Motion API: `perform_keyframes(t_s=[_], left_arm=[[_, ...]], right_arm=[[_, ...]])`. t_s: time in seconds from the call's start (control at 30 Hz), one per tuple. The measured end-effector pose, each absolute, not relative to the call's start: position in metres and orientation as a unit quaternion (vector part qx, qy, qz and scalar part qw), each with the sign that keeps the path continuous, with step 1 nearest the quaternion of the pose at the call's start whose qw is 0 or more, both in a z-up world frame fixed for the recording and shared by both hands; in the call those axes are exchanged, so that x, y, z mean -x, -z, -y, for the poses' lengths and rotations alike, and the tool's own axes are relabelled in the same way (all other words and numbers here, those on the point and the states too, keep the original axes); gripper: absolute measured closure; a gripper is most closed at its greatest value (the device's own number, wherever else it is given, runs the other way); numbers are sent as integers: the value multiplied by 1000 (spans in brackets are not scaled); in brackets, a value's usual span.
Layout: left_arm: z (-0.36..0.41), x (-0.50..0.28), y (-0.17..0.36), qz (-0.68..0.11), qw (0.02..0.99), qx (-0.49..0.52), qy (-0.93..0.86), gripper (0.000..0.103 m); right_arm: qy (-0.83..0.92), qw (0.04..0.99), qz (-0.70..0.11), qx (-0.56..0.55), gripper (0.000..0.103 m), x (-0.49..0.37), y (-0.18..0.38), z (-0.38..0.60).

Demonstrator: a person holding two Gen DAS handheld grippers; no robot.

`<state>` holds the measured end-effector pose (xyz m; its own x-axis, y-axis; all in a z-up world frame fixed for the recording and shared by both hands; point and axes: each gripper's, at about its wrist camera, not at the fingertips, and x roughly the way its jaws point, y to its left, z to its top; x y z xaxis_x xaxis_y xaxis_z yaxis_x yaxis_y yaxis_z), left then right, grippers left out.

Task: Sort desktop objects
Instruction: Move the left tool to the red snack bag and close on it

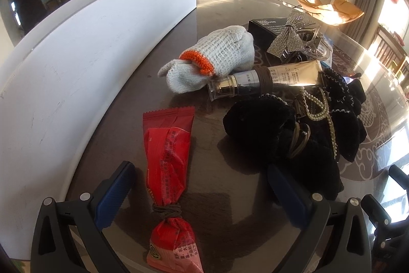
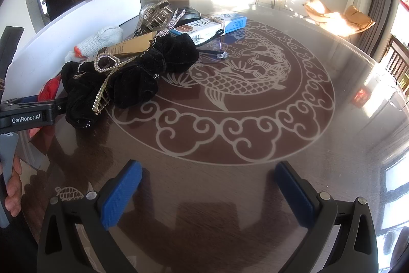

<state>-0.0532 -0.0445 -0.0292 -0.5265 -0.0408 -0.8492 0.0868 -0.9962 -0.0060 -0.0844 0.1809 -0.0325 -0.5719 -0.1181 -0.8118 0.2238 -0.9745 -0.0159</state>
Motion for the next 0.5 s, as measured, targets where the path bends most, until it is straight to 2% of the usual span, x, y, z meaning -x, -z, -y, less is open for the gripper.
perform_keyframes(t_s=[0.5], left_arm=[[44,49,30,-26,41,-485,873,0]], right_arm=[[885,97,-58,-452,0,84,32,-181]])
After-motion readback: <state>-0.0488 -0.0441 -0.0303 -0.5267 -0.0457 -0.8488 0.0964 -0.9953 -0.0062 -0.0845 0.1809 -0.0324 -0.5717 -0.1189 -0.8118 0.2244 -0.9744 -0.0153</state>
